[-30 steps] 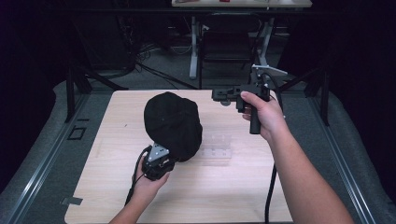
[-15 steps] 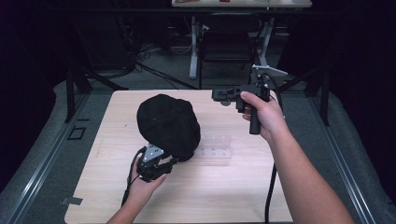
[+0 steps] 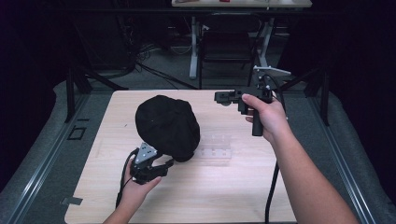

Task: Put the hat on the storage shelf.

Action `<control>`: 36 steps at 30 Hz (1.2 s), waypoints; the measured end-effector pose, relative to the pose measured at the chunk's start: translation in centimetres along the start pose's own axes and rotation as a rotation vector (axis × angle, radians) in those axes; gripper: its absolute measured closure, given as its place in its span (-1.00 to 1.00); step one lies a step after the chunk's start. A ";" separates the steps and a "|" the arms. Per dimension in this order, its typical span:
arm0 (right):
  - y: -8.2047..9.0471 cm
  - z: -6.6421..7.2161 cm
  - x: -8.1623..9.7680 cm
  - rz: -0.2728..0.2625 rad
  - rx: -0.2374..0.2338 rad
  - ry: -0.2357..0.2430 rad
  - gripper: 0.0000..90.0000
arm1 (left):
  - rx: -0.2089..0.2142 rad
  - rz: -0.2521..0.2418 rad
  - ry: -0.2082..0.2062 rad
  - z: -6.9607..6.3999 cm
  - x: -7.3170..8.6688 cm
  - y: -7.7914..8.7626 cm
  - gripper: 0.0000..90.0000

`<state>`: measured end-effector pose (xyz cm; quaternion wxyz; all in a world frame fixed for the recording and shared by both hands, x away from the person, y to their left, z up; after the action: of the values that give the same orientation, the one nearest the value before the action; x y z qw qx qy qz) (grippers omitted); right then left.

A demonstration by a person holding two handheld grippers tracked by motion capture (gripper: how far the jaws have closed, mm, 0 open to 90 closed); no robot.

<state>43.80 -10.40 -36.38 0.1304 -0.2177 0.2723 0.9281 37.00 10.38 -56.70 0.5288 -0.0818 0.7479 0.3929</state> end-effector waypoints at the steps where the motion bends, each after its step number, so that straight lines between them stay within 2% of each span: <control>1: 0.1 0.0 0.0 -0.002 0.005 0.003 0.62 | -0.001 0.001 0.002 0.1 0.1 0.2 -0.03; 5: 0.5 -0.2 0.5 0.006 0.027 0.025 0.62 | -0.028 0.008 0.001 0.8 0.6 1.1 -0.05; 11: 1.1 -0.9 1.2 0.001 0.112 0.081 0.62 | -0.055 0.027 0.005 1.8 1.6 1.9 -0.07; 13: 1.3 -1.1 1.5 0.000 0.121 0.086 0.61 | -0.061 0.035 0.010 2.1 2.0 2.2 -0.07; 18: 1.9 -2.5 2.3 -0.010 0.171 0.098 0.60 | -0.073 0.041 0.021 2.7 2.6 2.9 -0.08; 24: 2.7 -4.4 3.8 -0.022 0.264 0.136 0.56 | -0.081 0.037 0.042 3.2 3.5 3.6 -0.08; 30: 2.8 -6.4 6.0 -0.033 0.363 0.212 0.53 | -0.076 0.021 0.078 3.6 4.2 3.6 -0.08; 32: 2.7 -6.9 6.8 -0.036 0.383 0.231 0.51 | -0.080 0.025 0.079 3.7 4.6 3.5 -0.08; 35: 2.6 -8.0 7.9 -0.031 0.441 0.271 0.49 | -0.080 0.034 0.080 3.7 5.0 3.2 -0.08; 36: 2.5 -8.4 8.2 -0.021 0.481 0.290 0.48 | -0.076 0.035 0.084 3.7 5.1 3.2 -0.08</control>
<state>38.50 -16.19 -45.53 0.1476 -0.3137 0.4981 0.7948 35.80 16.55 -60.00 0.4866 -0.1052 0.7552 0.4265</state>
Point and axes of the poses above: each handheld gripper's, and its own axes: y roughly backward along the jaws, x roughly out of its underside, z roughly to its left, the point moved 10 cm from there along -y, roughly forward along the jaws, and after that the axes turned 9 degrees about x, right-handed, at the moved point
